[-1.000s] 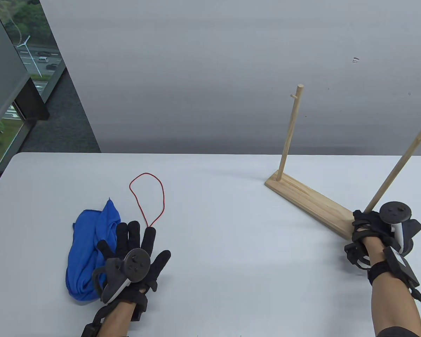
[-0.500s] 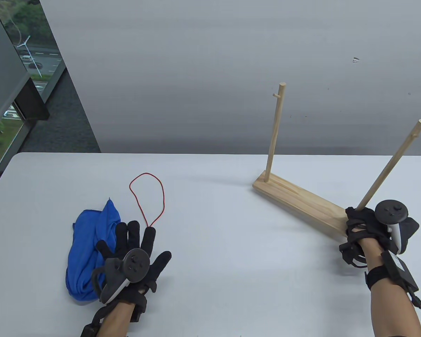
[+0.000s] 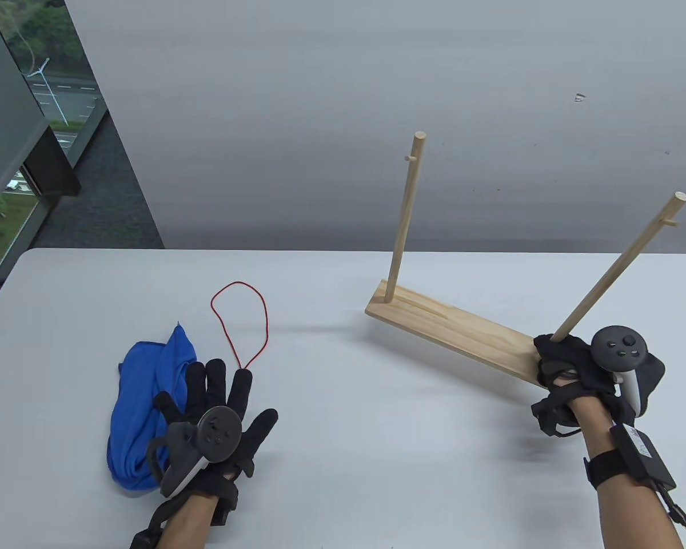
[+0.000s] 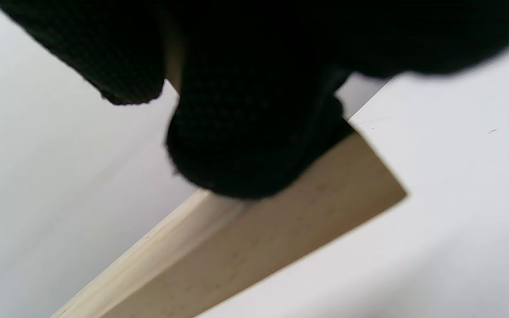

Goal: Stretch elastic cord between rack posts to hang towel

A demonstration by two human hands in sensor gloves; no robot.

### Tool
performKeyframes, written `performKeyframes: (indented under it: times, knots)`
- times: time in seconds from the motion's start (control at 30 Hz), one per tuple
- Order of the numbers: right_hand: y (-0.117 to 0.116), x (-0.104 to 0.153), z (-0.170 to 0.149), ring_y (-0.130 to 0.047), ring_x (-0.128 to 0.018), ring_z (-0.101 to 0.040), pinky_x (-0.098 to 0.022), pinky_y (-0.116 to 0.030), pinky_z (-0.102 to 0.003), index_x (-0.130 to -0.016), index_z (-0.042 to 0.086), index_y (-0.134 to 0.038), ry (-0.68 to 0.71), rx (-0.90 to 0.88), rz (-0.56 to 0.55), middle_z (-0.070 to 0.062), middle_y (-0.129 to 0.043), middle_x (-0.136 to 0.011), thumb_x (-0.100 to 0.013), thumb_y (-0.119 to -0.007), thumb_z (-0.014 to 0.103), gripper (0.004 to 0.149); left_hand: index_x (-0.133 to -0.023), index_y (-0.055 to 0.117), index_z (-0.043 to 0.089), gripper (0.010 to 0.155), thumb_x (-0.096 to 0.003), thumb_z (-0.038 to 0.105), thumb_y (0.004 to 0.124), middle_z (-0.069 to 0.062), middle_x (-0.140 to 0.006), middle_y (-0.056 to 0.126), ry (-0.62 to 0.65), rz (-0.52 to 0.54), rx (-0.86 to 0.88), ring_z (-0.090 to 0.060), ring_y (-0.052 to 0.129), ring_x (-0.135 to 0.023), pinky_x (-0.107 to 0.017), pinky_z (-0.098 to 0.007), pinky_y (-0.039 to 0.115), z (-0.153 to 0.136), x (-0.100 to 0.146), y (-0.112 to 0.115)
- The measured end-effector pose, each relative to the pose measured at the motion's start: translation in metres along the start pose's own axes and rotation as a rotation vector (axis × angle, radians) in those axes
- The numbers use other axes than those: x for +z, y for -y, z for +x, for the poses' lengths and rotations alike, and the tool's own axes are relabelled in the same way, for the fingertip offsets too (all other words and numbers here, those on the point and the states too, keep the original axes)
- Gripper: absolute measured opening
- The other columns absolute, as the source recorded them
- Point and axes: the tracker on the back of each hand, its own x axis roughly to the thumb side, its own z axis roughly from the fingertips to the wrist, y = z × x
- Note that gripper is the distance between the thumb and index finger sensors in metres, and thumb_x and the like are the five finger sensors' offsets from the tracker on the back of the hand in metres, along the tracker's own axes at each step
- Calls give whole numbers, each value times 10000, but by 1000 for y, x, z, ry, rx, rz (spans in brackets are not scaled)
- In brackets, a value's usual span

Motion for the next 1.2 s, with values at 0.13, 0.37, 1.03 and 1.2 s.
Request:
performKeyframes:
  times: [0.13,0.37,1.03,1.2]
  knots:
    - [-9,8,14,-1039,-156,-132,-34,-862,-239,-718,40,-851,45,-4,27,-200,-961,-420,-420,-802,439,501,-1124,505,388,875,-390,864,517,-41,-1245,286,-6,2,7,-356,180,-1174,-674,-742,138,-2,1,0]
    - [-35,27,31,-1037,-150,-125,-32,-861,-233,-716,47,-853,107,-6,93,-194,-962,-414,-421,-797,445,499,-1123,506,386,874,-391,862,518,-41,-1245,286,-7,10,17,-354,181,-1175,-677,-741,141,-4,2,-2]
    - [-104,46,23,-1030,-181,-136,-60,-856,-250,-732,64,-845,182,24,308,-192,-957,-442,-422,-784,449,499,-1123,515,376,870,-396,854,529,-44,-1244,297,-13,15,29,-357,194,-1175,-679,-741,148,-8,3,-4]
    - [-113,45,21,-1031,-184,-140,-62,-858,-254,-731,59,-846,170,31,324,-198,-956,-441,-420,-787,446,499,-1123,515,373,868,-398,850,532,-48,-1244,299,-15,16,32,-357,196,-1175,-679,-740,149,-9,3,-4]
